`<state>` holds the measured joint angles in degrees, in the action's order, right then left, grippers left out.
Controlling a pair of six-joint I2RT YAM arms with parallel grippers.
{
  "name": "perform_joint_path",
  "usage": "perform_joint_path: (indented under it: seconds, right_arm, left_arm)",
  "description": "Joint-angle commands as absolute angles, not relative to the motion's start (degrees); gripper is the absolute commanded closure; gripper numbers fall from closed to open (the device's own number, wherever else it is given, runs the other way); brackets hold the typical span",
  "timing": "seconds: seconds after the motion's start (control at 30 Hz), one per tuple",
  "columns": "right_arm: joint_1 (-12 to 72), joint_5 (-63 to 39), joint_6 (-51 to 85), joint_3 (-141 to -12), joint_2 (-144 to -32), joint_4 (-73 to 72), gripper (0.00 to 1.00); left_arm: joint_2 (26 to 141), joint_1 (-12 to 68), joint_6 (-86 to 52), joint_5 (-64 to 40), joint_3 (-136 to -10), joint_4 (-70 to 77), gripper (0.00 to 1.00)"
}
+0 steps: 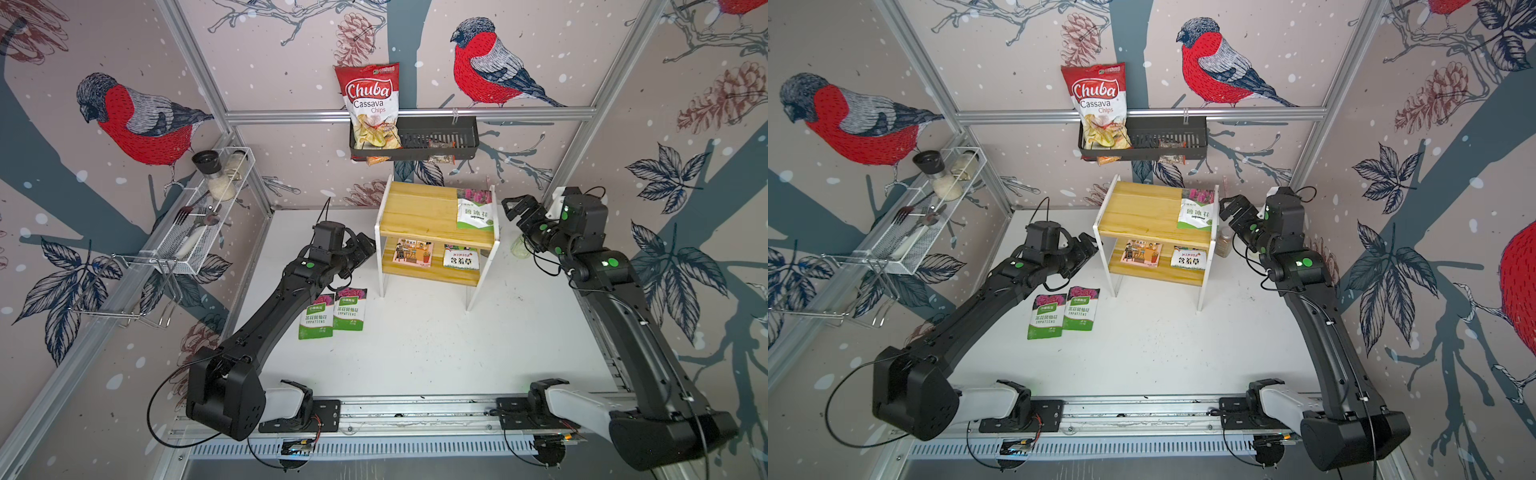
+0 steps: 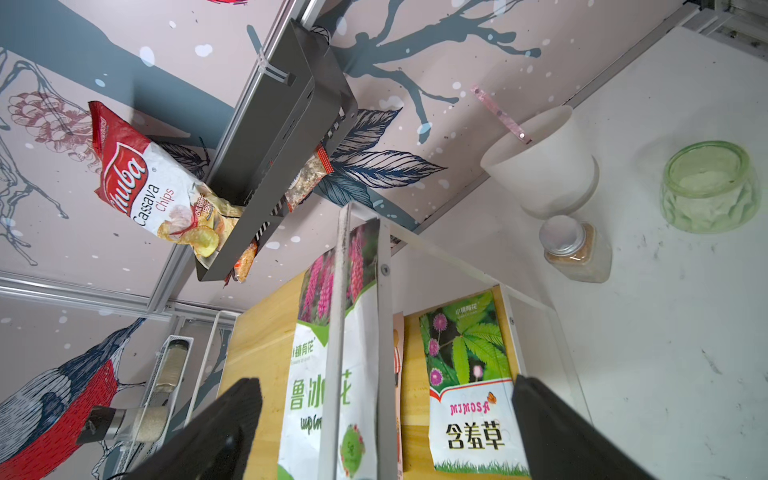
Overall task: Take the seed bag off the shelf
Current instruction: Pick up the seed packet from the shelf.
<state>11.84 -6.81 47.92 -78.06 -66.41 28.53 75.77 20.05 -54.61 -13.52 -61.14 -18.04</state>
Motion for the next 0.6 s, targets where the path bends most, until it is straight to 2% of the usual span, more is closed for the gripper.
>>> perform_joint_path:
  seconds: [0.0,0.37,0.57]
  right_arm:
    - [12.1,-5.2,47.4,-78.6,-66.7,29.3,0.0]
    - [12.1,-4.3,45.7,-81.0,-66.9,29.5,0.0]
    - [16.8,2.2,44.2,-82.5,-64.1,25.3,0.0]
  left_arm:
    - [73.7,21.3,-54.9,-15.8,-59.1,-15.3,0.11]
    - [72.5,26.0,-56.4,-17.2,-56.0,-11.4,0.12]
    - [72.0,26.3,-55.3,-15.4,-56.9,-15.8,0.11]
